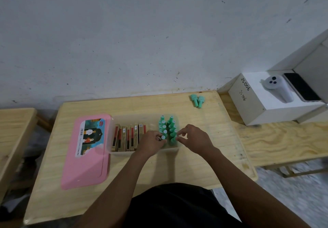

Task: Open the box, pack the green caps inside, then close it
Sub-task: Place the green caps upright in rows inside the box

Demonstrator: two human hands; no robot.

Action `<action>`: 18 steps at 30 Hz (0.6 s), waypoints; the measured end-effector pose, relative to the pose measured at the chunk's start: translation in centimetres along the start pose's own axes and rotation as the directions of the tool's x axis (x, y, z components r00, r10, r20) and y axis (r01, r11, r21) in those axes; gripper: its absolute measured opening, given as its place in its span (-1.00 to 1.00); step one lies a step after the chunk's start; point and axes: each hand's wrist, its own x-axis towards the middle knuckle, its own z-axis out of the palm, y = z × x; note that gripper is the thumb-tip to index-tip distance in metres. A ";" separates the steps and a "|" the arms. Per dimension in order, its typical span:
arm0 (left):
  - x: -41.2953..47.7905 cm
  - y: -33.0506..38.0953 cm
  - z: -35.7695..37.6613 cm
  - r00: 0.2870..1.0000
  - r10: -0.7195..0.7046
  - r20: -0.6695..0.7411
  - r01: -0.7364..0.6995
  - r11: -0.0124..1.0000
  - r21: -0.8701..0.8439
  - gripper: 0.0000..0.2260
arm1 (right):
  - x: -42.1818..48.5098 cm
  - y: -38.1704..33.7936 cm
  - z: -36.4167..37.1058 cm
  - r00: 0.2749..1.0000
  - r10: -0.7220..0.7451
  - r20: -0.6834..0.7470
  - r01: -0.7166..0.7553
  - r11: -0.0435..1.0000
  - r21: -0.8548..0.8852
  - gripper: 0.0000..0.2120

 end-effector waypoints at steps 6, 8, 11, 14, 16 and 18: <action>-0.1 -0.1 0.2 1.000 0.009 0.008 -0.009 1.000 0.000 -0.70 | -0.5 0.0 0.4 0.999 0.021 -0.028 -0.020 0.999 0.035 -0.78; -0.2 0.0 0.2 1.000 0.011 0.009 -0.011 1.000 0.002 -0.71 | -0.6 -0.1 0.5 0.999 0.031 -0.035 -0.030 0.999 0.042 -0.77; -0.3 0.0 0.3 1.000 0.016 0.001 -0.016 1.000 0.002 -0.71 | -0.9 -0.2 0.7 0.997 0.042 -0.058 -0.039 0.998 0.044 -0.77; -0.4 0.0 0.5 1.000 0.022 -0.012 -0.022 1.000 0.010 -0.75 | -1.1 -0.4 1.0 0.994 0.057 -0.089 -0.054 0.998 0.042 -0.77; -0.4 0.0 0.7 0.999 0.033 -0.020 -0.033 0.999 0.013 -0.78 | -1.2 -0.6 1.1 0.992 0.068 -0.104 -0.064 0.997 0.041 -0.77; -0.4 -0.1 0.8 0.999 0.043 -0.028 -0.043 0.999 0.006 -0.79 | -1.3 -0.7 1.2 0.990 0.077 -0.114 -0.073 0.996 0.042 -0.77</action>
